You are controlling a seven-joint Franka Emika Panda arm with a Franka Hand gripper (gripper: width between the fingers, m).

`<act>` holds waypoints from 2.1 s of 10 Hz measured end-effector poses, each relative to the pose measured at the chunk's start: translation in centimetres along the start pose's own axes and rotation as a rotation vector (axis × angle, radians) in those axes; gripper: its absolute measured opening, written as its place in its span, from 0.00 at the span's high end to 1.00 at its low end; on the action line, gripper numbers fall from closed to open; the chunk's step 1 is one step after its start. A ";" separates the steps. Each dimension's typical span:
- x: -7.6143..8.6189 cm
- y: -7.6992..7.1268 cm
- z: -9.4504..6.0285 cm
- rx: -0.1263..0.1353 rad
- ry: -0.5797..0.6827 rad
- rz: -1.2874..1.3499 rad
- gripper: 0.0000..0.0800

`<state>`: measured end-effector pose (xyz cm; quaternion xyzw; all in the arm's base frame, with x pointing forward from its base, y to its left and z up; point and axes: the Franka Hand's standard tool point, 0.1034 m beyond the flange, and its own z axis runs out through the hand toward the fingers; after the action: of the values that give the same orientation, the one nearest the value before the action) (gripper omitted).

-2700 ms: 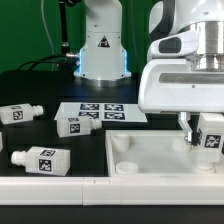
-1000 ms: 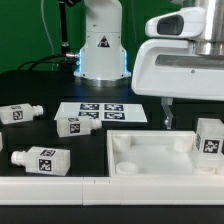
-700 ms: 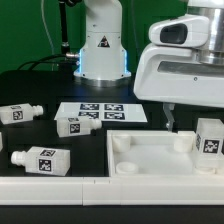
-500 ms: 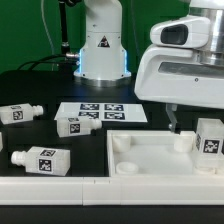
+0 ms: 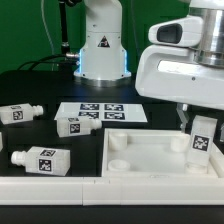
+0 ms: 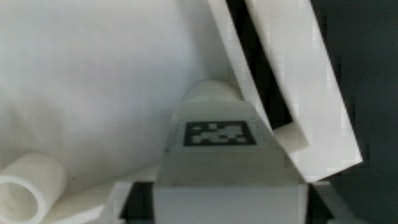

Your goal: Assemble one leg

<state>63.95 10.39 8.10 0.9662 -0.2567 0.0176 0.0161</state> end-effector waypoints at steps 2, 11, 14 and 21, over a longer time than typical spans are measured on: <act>0.0 0.0 0.2 0.001 0.001 0.151 0.64; 0.1 -0.1 0.5 0.064 -0.073 1.120 0.64; -0.6 -0.7 0.7 0.047 -0.042 0.709 0.22; -0.8 -0.7 1.1 0.027 0.008 -0.056 0.19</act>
Offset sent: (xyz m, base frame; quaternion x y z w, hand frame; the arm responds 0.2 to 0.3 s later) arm 0.0017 -0.0057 -0.0136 -0.0161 0.0180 0.3203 0.9470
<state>63.63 11.33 6.92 0.9731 -0.2291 0.0245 0.0048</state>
